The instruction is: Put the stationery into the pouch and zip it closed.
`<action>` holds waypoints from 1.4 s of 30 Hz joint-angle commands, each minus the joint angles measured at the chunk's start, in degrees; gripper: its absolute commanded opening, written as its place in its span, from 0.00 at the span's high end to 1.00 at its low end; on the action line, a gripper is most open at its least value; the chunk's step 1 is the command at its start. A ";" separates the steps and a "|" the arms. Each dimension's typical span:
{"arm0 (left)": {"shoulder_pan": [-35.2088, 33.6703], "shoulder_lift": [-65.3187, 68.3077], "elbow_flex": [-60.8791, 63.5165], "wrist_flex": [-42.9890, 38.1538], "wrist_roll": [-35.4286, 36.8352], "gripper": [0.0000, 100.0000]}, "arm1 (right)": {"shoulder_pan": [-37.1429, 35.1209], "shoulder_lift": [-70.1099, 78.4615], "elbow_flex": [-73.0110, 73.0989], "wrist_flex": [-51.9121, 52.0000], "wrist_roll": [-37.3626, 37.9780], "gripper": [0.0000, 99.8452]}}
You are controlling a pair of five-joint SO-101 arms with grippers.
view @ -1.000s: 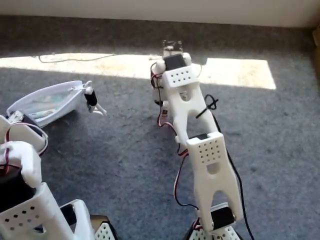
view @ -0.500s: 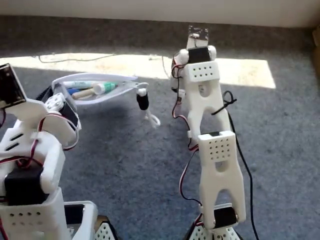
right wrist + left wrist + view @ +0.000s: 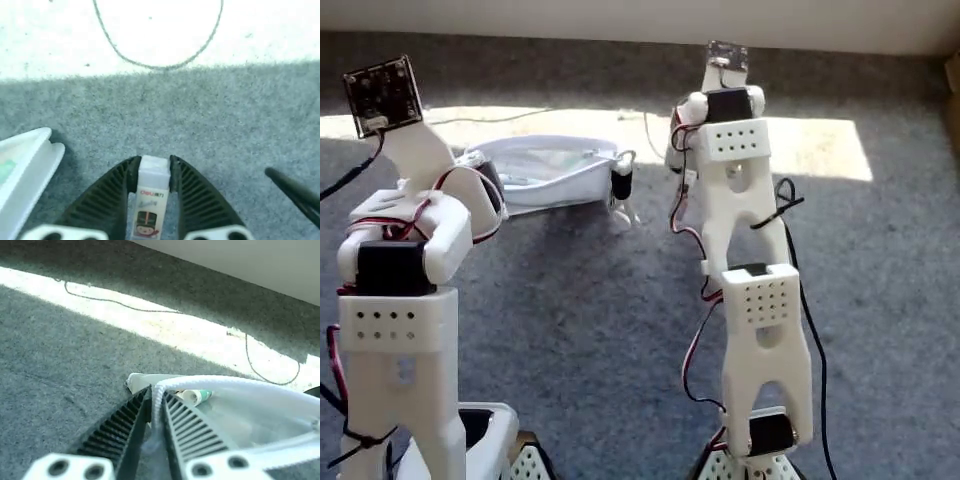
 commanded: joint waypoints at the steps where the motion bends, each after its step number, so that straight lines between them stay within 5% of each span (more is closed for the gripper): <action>1: 0.75 0.66 -4.26 2.02 0.35 0.99 | 0.66 -8.31 0.57 1.19 -0.18 0.99; 19: 0.66 0.84 -3.91 3.34 -3.60 0.99 | -5.76 -39.60 9.89 1.01 0.00 0.99; 28: 0.66 0.84 -4.00 3.96 -3.69 0.99 | -17.19 -48.40 9.54 0.92 21.19 0.99; 42: 0.66 0.84 -4.00 4.04 -3.69 0.99 | -27.74 -49.54 9.45 -1.71 22.86 0.99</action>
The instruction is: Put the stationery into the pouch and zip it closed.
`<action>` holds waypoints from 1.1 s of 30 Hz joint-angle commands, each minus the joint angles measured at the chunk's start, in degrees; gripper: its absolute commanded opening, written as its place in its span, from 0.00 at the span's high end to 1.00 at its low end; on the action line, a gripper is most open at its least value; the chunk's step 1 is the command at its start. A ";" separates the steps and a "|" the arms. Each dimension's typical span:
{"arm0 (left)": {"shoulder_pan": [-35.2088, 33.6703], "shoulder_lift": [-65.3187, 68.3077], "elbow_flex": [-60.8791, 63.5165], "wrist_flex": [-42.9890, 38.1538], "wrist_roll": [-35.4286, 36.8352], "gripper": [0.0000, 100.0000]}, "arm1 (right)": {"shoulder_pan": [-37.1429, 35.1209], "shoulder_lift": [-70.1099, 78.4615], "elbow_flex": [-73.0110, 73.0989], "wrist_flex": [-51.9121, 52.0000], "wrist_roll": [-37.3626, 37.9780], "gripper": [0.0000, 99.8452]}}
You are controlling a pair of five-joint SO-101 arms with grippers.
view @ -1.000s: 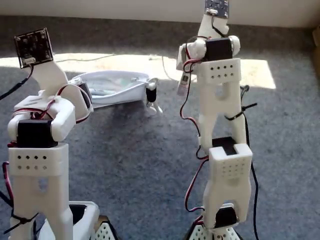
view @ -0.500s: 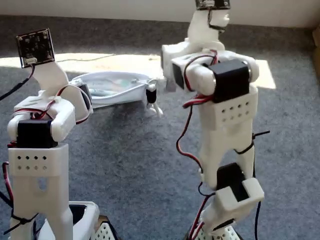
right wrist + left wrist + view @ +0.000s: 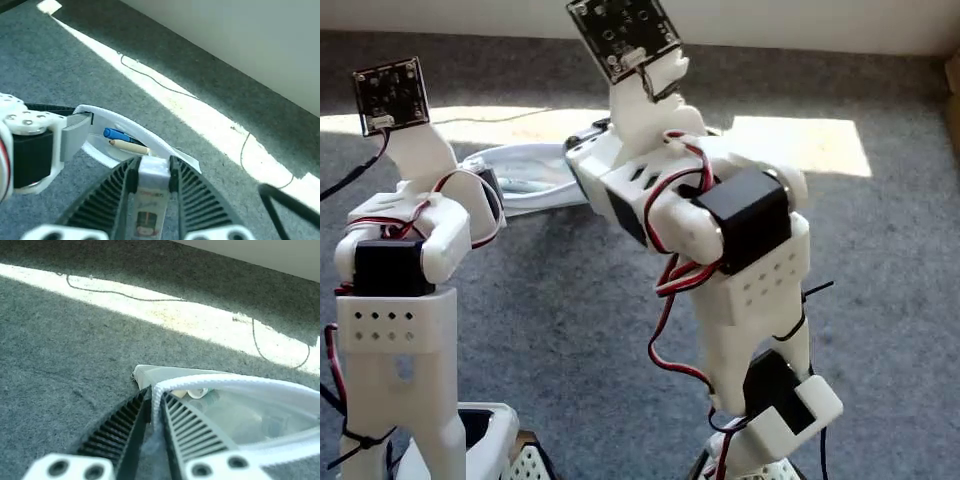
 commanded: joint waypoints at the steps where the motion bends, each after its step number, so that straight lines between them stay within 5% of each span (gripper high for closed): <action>1: 0.66 0.22 -2.77 0.26 -0.53 0.99 | -1.80 -3.12 -0.75 -2.51 0.88 0.99; 19: 0.66 0.22 -2.68 0.35 -0.53 0.99 | -5.85 -2.86 -15.34 1.10 0.88 0.99; 33: 0.57 0.22 -2.59 0.35 -2.29 0.99 | -6.11 -13.85 5.58 0.84 0.79 0.99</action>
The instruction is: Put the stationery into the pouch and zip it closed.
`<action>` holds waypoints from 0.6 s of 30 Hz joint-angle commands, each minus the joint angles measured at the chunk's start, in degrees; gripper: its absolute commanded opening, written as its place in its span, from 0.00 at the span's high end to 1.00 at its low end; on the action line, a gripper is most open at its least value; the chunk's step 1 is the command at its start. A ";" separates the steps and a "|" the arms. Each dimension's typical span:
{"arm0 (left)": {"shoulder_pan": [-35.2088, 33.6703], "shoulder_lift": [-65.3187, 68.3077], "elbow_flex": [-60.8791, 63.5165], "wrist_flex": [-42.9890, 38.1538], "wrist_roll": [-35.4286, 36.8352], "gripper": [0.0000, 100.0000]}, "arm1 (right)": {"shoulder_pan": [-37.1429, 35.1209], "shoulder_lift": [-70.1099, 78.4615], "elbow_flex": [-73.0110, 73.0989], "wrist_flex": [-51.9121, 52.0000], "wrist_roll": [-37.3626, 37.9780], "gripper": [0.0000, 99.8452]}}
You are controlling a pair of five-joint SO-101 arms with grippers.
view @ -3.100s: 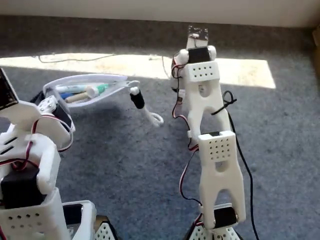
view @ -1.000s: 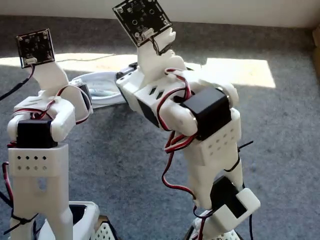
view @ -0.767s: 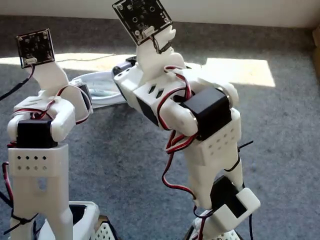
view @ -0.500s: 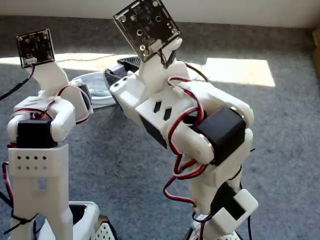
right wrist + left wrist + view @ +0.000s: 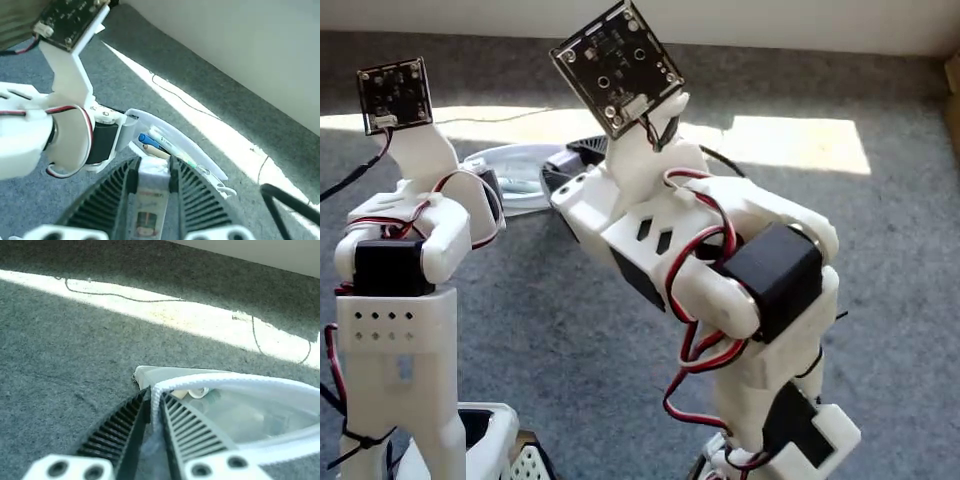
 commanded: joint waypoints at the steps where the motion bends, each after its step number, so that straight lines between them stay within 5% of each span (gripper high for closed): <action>1: 0.57 0.22 -2.59 0.35 -0.62 0.99 | -0.75 -5.85 3.30 0.48 0.79 0.99; 18: 0.57 -0.04 -1.19 0.26 -0.70 0.99 | -0.48 -7.60 18.07 -12.70 0.88 0.99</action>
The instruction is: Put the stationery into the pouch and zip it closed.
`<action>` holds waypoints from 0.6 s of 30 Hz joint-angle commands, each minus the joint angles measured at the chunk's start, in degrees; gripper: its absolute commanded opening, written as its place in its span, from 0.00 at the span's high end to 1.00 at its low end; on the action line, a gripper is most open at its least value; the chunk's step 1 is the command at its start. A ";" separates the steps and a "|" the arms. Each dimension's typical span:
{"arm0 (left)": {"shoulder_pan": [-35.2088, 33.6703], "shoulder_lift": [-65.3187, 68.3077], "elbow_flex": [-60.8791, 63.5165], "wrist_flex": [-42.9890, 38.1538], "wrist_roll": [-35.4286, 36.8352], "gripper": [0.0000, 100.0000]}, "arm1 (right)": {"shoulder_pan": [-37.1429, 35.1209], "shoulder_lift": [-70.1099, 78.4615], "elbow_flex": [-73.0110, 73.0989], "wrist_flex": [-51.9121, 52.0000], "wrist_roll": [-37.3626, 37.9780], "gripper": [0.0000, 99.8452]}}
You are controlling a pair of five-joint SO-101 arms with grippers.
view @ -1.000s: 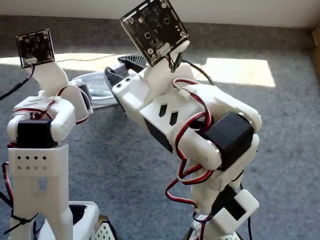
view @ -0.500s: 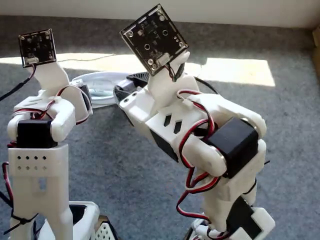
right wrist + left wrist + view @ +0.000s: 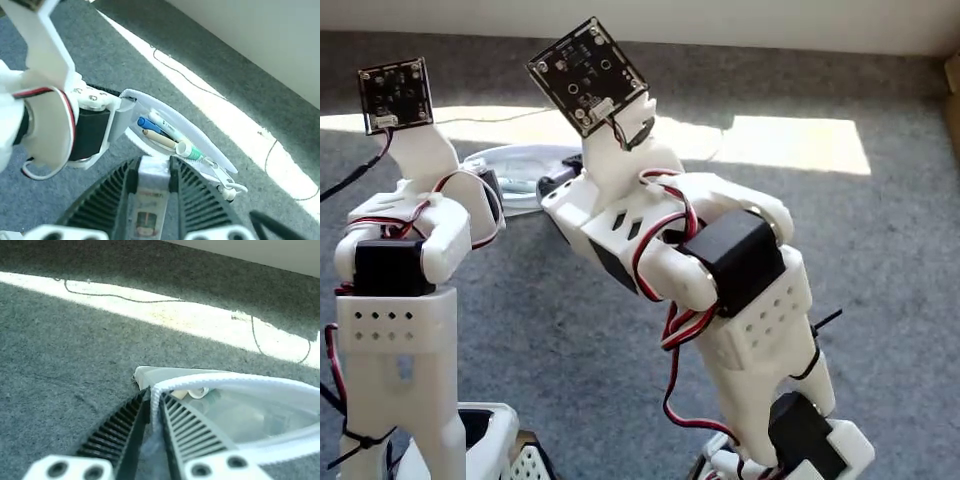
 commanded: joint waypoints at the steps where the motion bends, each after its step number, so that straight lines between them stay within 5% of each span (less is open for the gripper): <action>1: 0.57 -0.04 -1.19 0.18 -0.44 0.99 | -0.57 -2.77 -0.66 -3.65 0.88 0.99; 18: 0.57 0.13 -1.19 0.18 -0.53 0.99 | -1.89 -10.42 6.81 -7.16 5.27 0.99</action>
